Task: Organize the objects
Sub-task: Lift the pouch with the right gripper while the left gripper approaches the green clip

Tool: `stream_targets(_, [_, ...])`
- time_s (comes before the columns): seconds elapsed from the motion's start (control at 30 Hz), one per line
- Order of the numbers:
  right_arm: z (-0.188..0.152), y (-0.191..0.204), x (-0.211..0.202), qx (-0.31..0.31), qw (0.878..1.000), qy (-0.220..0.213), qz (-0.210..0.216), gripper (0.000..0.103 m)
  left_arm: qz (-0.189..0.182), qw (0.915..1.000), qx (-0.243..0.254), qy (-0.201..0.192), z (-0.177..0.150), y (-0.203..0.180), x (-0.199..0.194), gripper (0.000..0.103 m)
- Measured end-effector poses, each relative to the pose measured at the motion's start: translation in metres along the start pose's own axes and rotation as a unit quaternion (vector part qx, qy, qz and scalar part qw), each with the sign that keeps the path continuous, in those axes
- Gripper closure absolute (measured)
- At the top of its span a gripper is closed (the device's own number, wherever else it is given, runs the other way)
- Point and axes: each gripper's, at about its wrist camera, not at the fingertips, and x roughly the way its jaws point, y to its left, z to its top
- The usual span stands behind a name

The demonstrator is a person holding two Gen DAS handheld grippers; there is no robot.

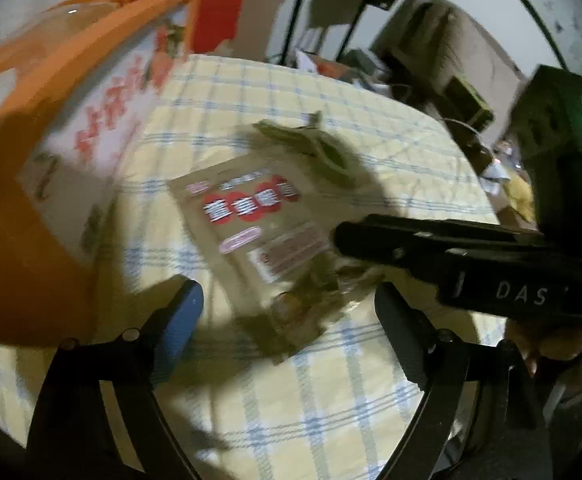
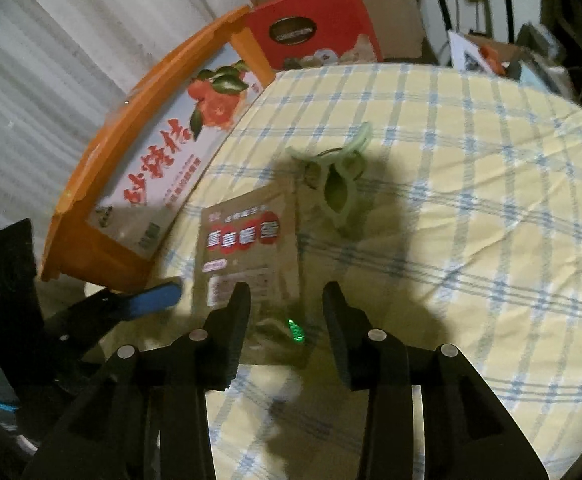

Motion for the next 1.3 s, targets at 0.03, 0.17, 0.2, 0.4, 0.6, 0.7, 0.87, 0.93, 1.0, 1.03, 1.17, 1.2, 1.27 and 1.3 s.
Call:
stream_targets(0.03, [-0.001, -0.001, 0.0, 0.004, 1.0, 0.005, 0.011, 0.064, -0.005, 0.9999, 0.01, 0.002, 0.001, -0.005, 0.001, 0.018])
stream_targets(0.17, [-0.007, -0.006, -0.003, 0.026, 0.999, 0.012, 0.039, 0.064, -0.015, 0.999, 0.041, 0.003, 0.001, -0.019, 0.006, 0.017])
stream_targets(0.2, [-0.008, -0.008, -0.005, 0.032, 0.998, 0.013, 0.045, 0.064, -0.022, 0.9988, 0.045, 0.002, 0.001, -0.021, 0.006, 0.017])
stream_targets(0.4, [-0.02, -0.019, -0.024, 0.049, 0.997, 0.007, 0.062, 0.067, -0.054, 0.9961, 0.069, 0.008, 0.004, -0.041, 0.009, 0.017])
stream_targets(0.6, [-0.027, -0.032, -0.031, 0.059, 0.996, 0.012, 0.068, 0.073, -0.087, 0.9913, 0.098, 0.013, -0.001, -0.053, 0.009, 0.018])
stream_targets(0.7, [-0.026, -0.043, -0.027, 0.078, 0.996, 0.008, 0.046, 0.085, -0.097, 0.9915, 0.085, 0.016, 0.001, -0.047, 0.009, 0.019])
stream_targets(0.87, [-0.024, -0.043, -0.022, 0.075, 0.996, 0.009, 0.051, 0.083, -0.103, 0.9918, 0.073, 0.019, 0.006, -0.039, 0.009, 0.02])
stream_targets(0.93, [-0.021, -0.042, -0.018, 0.074, 0.995, 0.011, 0.06, 0.082, -0.115, 0.9906, 0.072, 0.019, 0.005, -0.038, 0.01, 0.02])
stream_targets(1.0, [-0.021, -0.04, -0.015, 0.068, 0.995, 0.013, 0.073, 0.079, -0.126, 0.9894, 0.07, 0.019, 0.004, -0.037, 0.009, 0.02])
stream_targets(1.03, [-0.021, -0.039, -0.014, 0.064, 0.995, 0.013, 0.079, 0.079, -0.128, 0.9891, 0.07, 0.02, 0.005, -0.037, 0.009, 0.02])
stream_targets(1.17, [-0.023, -0.03, -0.01, 0.053, 0.992, 0.013, 0.114, 0.086, -0.151, 0.9866, 0.059, 0.02, 0.007, -0.031, 0.009, 0.02])
stream_targets(1.2, [-0.023, -0.028, -0.009, 0.051, 0.992, 0.013, 0.112, 0.086, -0.157, 0.9858, 0.056, 0.02, 0.007, -0.03, 0.009, 0.02])
stream_targets(1.27, [-0.02, -0.028, -0.004, 0.057, 0.993, 0.02, 0.105, 0.086, -0.165, 0.9848, 0.052, 0.018, 0.009, -0.028, 0.01, 0.02])
stream_targets(1.3, [-0.019, -0.029, 0.0, 0.061, 0.993, 0.023, 0.102, 0.088, -0.166, 0.9846, 0.052, 0.018, 0.009, -0.028, 0.01, 0.02])
